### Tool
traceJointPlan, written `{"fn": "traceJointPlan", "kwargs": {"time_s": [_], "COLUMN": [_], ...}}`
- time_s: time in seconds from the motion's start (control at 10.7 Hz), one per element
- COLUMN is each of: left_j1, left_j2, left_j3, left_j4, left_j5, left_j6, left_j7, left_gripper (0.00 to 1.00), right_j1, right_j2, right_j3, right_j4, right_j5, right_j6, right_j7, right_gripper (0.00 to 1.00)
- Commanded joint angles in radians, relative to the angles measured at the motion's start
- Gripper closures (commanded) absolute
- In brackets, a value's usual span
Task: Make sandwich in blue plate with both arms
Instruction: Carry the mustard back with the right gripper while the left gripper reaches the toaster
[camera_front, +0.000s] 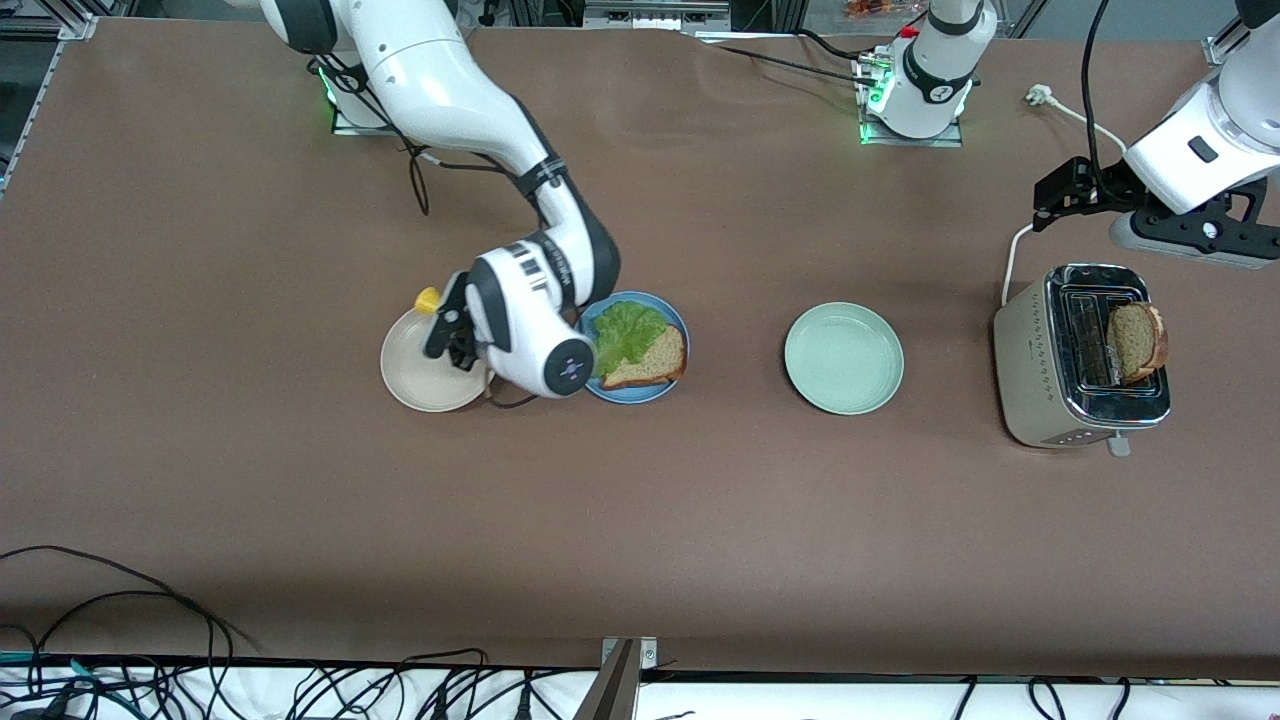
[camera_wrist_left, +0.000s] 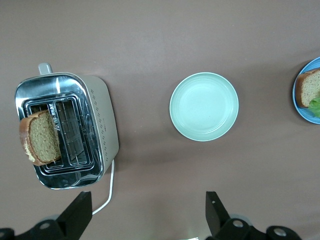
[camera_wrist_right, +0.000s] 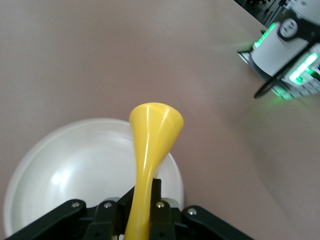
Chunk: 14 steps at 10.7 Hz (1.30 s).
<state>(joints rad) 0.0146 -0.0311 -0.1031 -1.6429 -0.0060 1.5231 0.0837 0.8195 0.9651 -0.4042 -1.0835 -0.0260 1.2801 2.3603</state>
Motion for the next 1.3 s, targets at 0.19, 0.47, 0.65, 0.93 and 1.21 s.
{"fn": "traceJointPlan", "kwargs": {"time_s": [0.19,0.47,0.65,0.93,1.21], "left_j1": [-0.001,-0.001,0.002,0.004,0.004], "left_j2": [0.004,0.004,0.004,0.008,0.011], "left_j3": [0.003,0.003,0.003,0.003,0.011], "left_j4": [0.012,0.012,0.012,0.011,0.011], "left_j5": [-0.018,-0.017,-0.018,-0.017,-0.015], "left_j6": [-0.001,0.002,0.002,0.022,0.023], "left_j7": [0.005,0.005,0.005,0.010,0.017], "left_gripper": [0.00,0.00,0.00,0.00,0.00], "right_j1": [-0.118,-0.233,-0.369,-0.505,-0.620], "right_j2": [-0.106,-0.279,-0.415,-0.572,-0.611], "right_j3": [-0.059,0.039,0.151,0.177,0.174], "right_j4": [0.034,-0.048,-0.151,-0.346,-0.442], "right_j5": [0.020,0.027,0.070,0.089,0.194], "right_j6": [0.015,0.100,0.146,0.212,0.278], "right_j7": [-0.235,-0.314,-0.445,-0.802,-1.157], "right_gripper": [1.00,1.00,1.00,1.00,1.00]}}
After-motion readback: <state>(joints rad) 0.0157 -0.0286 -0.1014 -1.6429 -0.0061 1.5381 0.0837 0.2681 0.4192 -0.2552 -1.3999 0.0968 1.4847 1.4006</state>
